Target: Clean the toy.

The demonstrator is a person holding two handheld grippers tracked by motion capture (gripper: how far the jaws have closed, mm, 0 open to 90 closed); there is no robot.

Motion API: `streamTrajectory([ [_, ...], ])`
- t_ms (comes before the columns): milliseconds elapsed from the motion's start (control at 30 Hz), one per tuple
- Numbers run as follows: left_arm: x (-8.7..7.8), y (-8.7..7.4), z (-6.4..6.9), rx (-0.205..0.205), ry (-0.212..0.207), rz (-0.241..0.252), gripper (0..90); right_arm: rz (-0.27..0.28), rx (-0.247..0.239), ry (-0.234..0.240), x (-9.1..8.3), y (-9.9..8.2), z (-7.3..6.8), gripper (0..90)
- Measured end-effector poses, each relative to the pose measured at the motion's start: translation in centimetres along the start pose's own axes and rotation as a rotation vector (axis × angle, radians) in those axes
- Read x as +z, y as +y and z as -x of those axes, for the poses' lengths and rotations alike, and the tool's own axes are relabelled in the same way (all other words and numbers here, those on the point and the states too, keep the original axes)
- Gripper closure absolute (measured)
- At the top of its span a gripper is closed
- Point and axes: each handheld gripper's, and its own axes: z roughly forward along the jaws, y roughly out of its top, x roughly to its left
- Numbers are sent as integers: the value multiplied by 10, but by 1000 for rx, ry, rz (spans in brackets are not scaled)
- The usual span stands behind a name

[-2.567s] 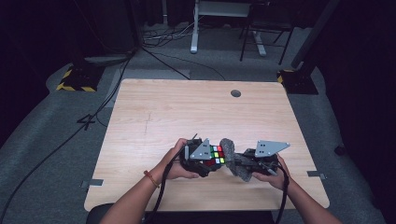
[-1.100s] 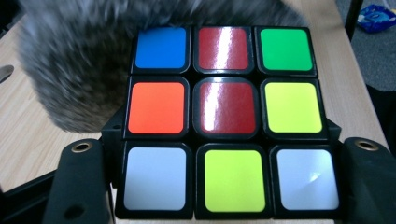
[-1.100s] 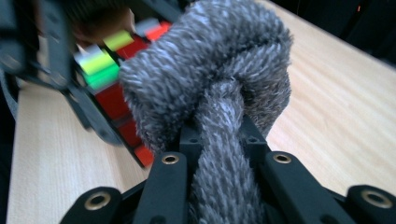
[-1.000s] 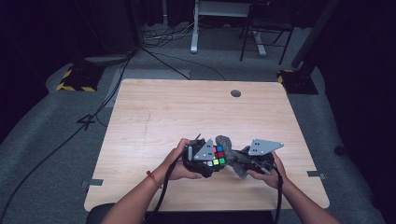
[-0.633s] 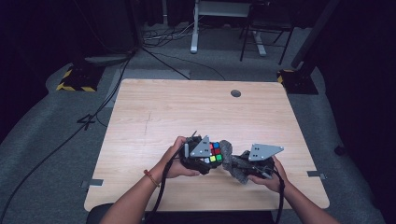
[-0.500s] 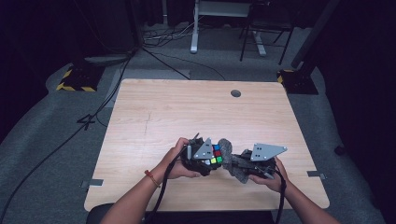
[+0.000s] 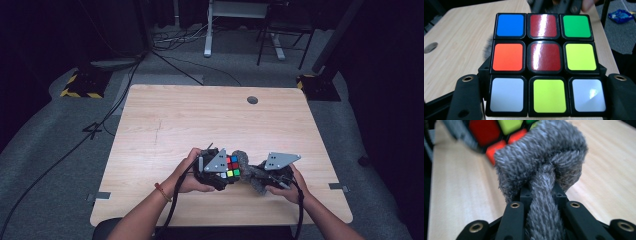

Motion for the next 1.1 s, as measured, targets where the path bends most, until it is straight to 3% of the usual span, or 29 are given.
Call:
streamTrajectory([
  [100,0,-3,-3,-4,20,-17,332,-2,-9,7,1,1,-2,772],
  [233,4,-7,-6,-13,32,-45,332,59,-12,33,-5,4,-5,771],
  [300,9,-9,-4,-18,19,-67,332,93,-19,36,-10,7,-6,771],
  [367,16,-9,-1,5,11,-97,332,133,-24,41,-14,11,-8,771],
  [500,21,-8,4,11,-8,-105,331,149,-42,17,-18,15,-10,769],
  [767,13,-2,7,21,-20,-62,331,70,-5,-13,-8,6,-1,769],
  [1000,-3,-2,0,-8,7,2,332,-11,7,17,6,-4,-1,768],
  [1100,-3,-3,0,-8,-1,11,331,-4,27,58,10,-6,-1,767],
])
